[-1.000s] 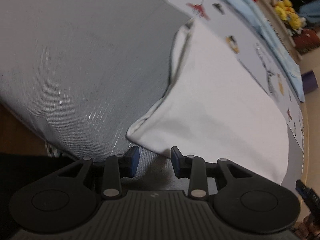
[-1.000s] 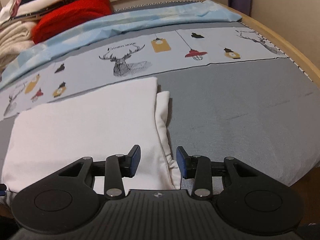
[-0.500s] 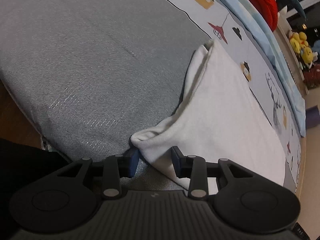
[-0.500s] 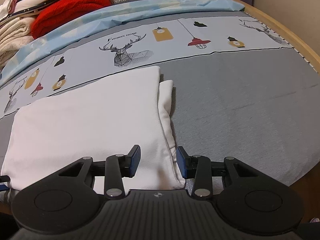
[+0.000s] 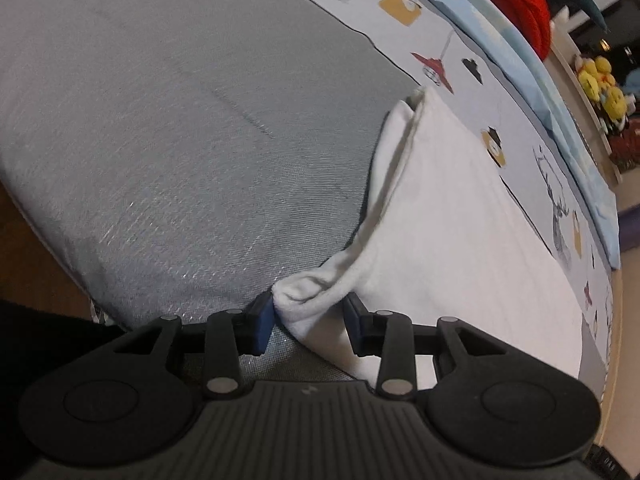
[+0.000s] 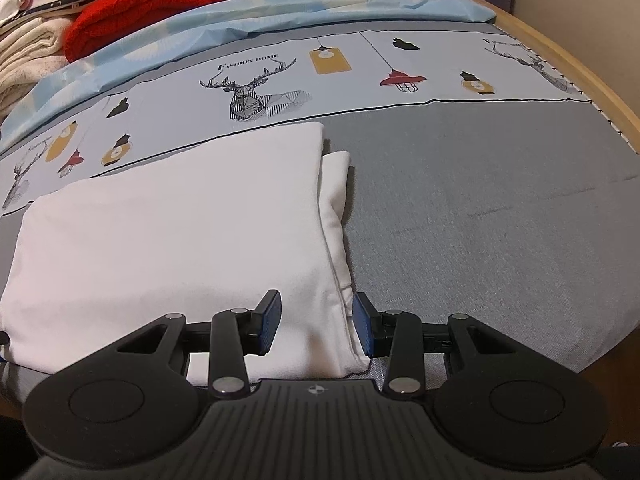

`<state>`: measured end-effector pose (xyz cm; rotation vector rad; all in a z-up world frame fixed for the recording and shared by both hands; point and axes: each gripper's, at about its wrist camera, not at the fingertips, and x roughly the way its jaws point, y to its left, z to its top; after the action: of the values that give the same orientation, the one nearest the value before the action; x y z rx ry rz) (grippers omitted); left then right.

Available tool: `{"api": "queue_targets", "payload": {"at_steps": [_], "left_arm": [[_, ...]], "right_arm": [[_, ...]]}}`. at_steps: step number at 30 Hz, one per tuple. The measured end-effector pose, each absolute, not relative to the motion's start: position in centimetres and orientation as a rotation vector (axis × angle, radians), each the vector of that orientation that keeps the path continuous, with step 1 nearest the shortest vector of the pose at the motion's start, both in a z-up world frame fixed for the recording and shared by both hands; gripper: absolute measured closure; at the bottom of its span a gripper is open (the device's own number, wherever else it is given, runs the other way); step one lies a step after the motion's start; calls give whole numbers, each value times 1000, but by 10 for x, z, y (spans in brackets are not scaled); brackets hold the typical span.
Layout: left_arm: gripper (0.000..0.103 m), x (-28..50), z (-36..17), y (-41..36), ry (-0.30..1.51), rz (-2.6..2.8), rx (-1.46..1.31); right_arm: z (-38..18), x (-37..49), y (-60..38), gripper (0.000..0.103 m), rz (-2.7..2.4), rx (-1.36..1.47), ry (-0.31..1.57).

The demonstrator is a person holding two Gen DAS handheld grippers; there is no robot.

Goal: Fold small clothes

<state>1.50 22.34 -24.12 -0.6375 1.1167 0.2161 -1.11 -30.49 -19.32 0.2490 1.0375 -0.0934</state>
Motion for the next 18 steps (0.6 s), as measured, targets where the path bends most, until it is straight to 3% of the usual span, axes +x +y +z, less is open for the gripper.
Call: {"api": "queue_targets", "payload": {"at_steps": [1, 2, 10, 18], "left_arm": [[87, 15, -240, 223, 1109, 208, -631], [94, 16, -240, 222, 1105, 193, -632], [95, 4, -197, 218, 963, 115, -463], [95, 3, -195, 213, 1020, 209, -281]], "right_arm": [[-193, -11, -304, 62, -94, 247, 1038], [-193, -11, -304, 62, -94, 244, 1037], [-187, -6, -318, 62, -203, 280, 979], [-181, -4, -357, 62, -385, 438, 907]]}}
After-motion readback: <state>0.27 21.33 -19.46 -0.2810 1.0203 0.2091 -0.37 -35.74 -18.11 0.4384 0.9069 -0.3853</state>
